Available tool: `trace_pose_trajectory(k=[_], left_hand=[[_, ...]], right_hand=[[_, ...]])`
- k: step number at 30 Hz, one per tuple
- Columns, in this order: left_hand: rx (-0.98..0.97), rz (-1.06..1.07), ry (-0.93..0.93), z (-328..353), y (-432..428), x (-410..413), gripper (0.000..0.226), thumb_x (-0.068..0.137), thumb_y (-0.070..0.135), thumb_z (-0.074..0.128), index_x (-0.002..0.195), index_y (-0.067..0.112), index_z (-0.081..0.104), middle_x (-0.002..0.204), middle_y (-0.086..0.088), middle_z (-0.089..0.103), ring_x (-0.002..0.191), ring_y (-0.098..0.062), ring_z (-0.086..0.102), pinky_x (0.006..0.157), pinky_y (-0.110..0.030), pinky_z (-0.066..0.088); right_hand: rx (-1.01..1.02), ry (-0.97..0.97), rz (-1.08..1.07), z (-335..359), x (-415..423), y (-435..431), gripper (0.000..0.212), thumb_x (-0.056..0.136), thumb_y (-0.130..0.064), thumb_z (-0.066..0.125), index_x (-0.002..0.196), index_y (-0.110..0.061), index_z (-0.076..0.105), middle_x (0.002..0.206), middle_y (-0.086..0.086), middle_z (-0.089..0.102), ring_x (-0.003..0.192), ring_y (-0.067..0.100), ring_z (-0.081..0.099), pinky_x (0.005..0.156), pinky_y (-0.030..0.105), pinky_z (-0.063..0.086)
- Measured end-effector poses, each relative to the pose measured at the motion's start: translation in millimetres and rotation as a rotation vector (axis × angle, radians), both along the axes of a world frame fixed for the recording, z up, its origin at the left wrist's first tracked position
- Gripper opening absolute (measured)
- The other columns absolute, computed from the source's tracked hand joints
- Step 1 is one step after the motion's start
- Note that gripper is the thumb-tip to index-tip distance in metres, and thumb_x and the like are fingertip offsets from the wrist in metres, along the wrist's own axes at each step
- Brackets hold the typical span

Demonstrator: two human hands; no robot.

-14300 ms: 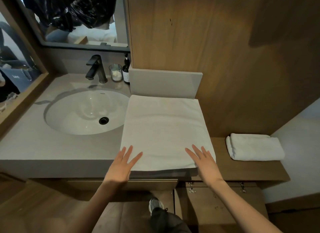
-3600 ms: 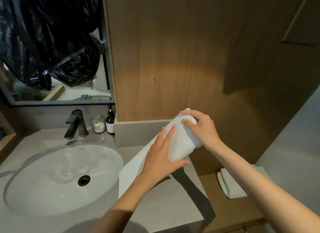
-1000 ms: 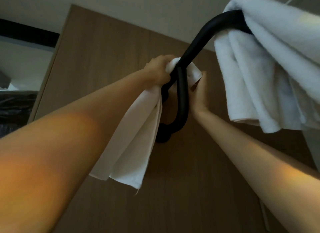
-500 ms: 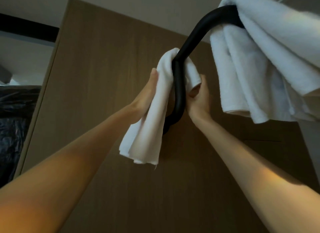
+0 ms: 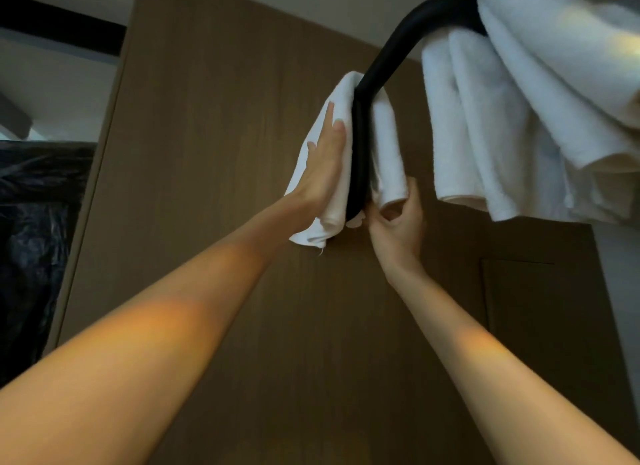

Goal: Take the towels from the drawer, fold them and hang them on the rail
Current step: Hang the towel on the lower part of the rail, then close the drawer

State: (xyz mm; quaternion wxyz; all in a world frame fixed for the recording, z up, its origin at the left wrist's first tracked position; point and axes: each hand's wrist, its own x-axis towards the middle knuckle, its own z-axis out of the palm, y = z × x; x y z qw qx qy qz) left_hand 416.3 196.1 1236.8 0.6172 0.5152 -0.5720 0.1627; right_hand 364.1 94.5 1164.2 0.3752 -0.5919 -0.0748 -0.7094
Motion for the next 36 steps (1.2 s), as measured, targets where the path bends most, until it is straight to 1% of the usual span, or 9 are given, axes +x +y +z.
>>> trace_pose_trajectory(k=[5,8,11,16,20,24,27,31,36], left_hand=[[-0.006,0.014,0.118,-9,7,-24,0.068,0.084,0.077,0.020,0.146,0.051,0.017,0.158,0.000,0.021,0.147,-0.020,0.014,0.119,-0.050,0.012],[0.029,0.103,0.098,-14,8,-30,0.056,0.100,0.057,0.016,0.151,0.034,0.017,0.153,-0.003,0.031,0.142,-0.023,0.028,0.118,-0.045,0.021],[0.034,0.121,0.070,-22,12,-37,0.057,0.101,0.053,0.017,0.151,0.026,0.019,0.149,-0.002,0.037,0.134,-0.018,0.039,0.114,-0.036,0.030],[0.143,0.164,-0.048,-41,26,-42,0.055,0.103,0.047,0.013,0.154,0.026,0.003,0.158,0.002,0.019,0.144,-0.014,0.021,0.119,-0.039,0.019],[0.221,0.202,-0.099,-64,41,-36,0.057,0.103,0.045,0.022,0.153,0.033,-0.003,0.161,0.008,0.008,0.147,-0.013,0.011,0.118,-0.033,0.012],[0.183,0.262,-0.070,-89,66,-41,0.057,0.102,0.039,0.038,0.151,0.044,0.008,0.157,0.008,0.023,0.142,-0.017,0.027,0.100,-0.021,0.025],[0.154,0.412,-0.135,-109,89,-52,0.056,0.102,0.033,0.039,0.151,0.040,0.014,0.147,0.012,0.036,0.123,-0.010,0.048,0.088,-0.016,0.033],[0.227,0.564,-0.272,-145,119,-65,0.055,0.101,0.036,0.039,0.151,0.036,0.018,0.156,0.007,0.028,0.142,-0.011,0.027,0.104,-0.024,0.025],[0.285,0.671,-0.414,-199,146,-93,0.052,0.101,0.037,0.038,0.151,0.032,0.023,0.156,0.007,0.029,0.142,-0.012,0.027,0.112,-0.031,0.028]], right_hand=[[0.007,0.014,0.015,-23,-2,0,0.045,0.085,-0.025,0.074,0.119,-0.038,0.049,0.111,-0.011,0.062,0.108,0.012,0.062,0.093,0.042,0.053],[0.013,0.026,0.035,-26,-2,4,0.045,0.084,-0.027,0.075,0.123,-0.026,0.053,0.114,-0.003,0.065,0.106,0.014,0.064,0.091,0.039,0.055],[0.000,0.080,0.067,-28,-4,10,0.043,0.088,-0.021,0.070,0.127,-0.016,0.053,0.112,-0.002,0.066,0.098,0.005,0.064,0.082,0.019,0.054],[0.005,0.272,0.169,-41,-19,10,0.035,0.097,-0.017,0.056,0.130,-0.027,0.048,0.114,-0.014,0.061,0.103,-0.007,0.057,0.069,-0.001,0.042],[-0.009,0.340,0.131,-56,-41,11,0.051,0.097,-0.013,0.055,0.141,-0.033,0.039,0.131,-0.018,0.049,0.121,-0.003,0.045,0.088,0.009,0.037],[0.018,0.393,0.079,-73,-69,17,0.058,0.096,-0.012,0.056,0.146,-0.032,0.035,0.144,-0.010,0.045,0.131,0.006,0.042,0.103,0.025,0.037],[-0.059,0.453,0.005,-94,-95,26,0.056,0.096,-0.016,0.056,0.146,-0.034,0.037,0.146,-0.011,0.044,0.133,0.006,0.041,0.103,0.023,0.035],[-0.214,0.543,-0.182,-127,-133,48,0.053,0.097,-0.023,0.056,0.146,-0.035,0.039,0.147,-0.017,0.041,0.134,0.002,0.038,0.094,0.006,0.030],[-0.391,0.658,-0.377,-174,-185,75,0.052,0.097,-0.027,0.056,0.145,-0.038,0.038,0.146,-0.022,0.039,0.136,-0.005,0.031,0.110,0.029,0.038]])
